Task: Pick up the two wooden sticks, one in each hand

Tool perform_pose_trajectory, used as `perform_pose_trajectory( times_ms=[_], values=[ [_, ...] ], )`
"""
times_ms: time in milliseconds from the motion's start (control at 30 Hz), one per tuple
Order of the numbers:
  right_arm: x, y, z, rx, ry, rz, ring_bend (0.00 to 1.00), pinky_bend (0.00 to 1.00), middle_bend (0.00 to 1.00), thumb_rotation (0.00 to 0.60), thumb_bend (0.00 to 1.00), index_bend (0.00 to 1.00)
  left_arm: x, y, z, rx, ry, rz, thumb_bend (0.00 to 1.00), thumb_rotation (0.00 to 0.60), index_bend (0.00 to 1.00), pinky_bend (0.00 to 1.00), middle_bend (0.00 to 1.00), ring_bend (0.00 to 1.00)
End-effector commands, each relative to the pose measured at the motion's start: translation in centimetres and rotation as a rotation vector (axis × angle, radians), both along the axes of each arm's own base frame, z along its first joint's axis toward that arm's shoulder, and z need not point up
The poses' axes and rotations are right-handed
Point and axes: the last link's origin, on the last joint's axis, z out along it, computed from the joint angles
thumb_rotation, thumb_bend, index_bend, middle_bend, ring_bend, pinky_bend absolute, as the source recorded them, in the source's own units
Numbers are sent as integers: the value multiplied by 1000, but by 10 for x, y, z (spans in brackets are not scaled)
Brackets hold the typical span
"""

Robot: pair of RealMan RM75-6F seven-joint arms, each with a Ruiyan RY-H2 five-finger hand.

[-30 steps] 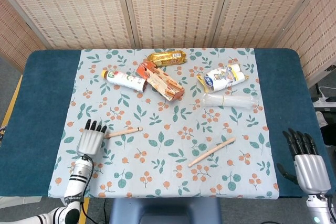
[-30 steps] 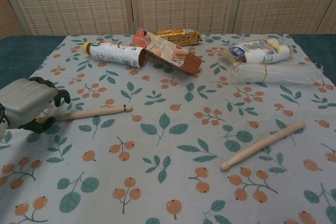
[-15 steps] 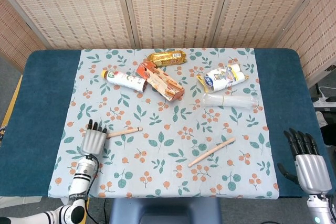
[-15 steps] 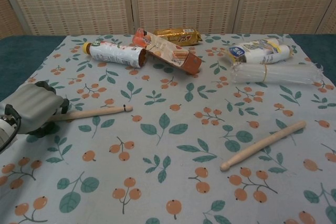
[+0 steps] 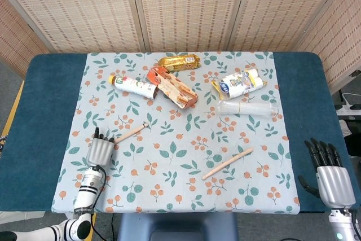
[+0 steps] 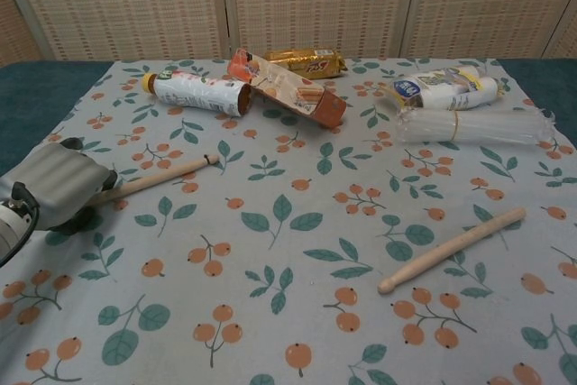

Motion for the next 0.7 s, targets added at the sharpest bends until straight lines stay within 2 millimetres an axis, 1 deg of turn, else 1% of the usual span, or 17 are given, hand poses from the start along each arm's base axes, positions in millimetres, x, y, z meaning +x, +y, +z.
perform_pose_trajectory(
  times_ms=[33,167,300,400,467,533,633,700],
  values=[
    [1,0,-2,9,0,2,0,0,16,600,206,0,-1,-1,2,11,-14,-34,538,600,653,164,707,392],
    [7,-4,-8,53,1,25,0,0,16,600,206,0,-1,-3,7,19,-56,-90,587,600,715,176,764,441],
    [24,-18,-16,135,19,82,0,0,17,600,207,0,-1,-5,14,20,-116,-163,633,600,772,186,817,486],
    [37,-36,-24,225,61,120,0,0,13,600,212,0,-2,-11,20,10,-124,-225,638,600,778,188,823,497],
    [48,-51,-32,276,132,167,0,0,12,600,216,2,-4,-16,25,12,-124,-261,638,600,781,188,826,503],
    [57,-66,-40,313,223,216,0,0,19,600,218,31,-5,-20,27,15,-133,-276,639,600,781,187,827,505],
    [59,-82,-55,380,313,234,0,0,56,600,219,89,-6,-21,30,25,-139,-280,639,600,781,188,827,504],
    [60,-90,-64,416,350,246,0,0,72,600,220,86,-8,-21,32,31,-140,-278,639,600,781,188,827,505]
  ],
)
